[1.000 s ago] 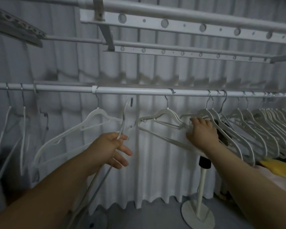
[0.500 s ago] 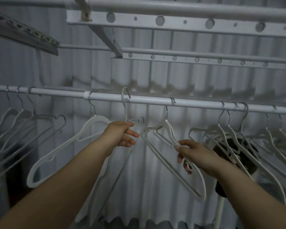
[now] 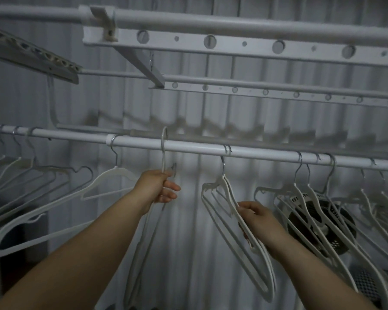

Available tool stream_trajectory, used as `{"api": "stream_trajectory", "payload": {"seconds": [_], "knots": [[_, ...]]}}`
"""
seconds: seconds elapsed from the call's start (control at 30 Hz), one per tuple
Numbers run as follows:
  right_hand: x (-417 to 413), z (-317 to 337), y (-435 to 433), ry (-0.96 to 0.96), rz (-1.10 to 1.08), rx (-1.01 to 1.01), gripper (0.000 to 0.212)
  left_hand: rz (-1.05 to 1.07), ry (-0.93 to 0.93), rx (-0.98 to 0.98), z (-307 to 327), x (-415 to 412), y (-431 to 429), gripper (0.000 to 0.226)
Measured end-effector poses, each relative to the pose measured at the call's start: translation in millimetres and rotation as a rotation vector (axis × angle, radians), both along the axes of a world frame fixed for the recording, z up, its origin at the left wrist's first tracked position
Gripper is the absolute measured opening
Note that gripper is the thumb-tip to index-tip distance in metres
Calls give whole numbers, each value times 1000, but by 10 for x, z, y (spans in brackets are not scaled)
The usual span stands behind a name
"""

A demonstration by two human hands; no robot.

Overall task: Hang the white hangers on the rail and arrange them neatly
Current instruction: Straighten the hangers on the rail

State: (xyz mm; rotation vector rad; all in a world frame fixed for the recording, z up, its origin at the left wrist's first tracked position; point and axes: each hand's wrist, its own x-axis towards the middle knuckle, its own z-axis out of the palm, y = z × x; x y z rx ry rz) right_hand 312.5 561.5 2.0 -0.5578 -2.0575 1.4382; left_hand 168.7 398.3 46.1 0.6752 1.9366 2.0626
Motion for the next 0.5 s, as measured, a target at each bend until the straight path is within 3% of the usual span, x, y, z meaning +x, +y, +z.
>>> {"api": "stream_trajectory", "payload": {"seconds": [0.3,0.5], "knots": [[-65,15,-188,11,30,-30,11,22,-37,-86,-7,-198,-124,30],[-112,34,-322,3,28,-23,9,102,-17,-173,-65,-275,-242,13]]}}
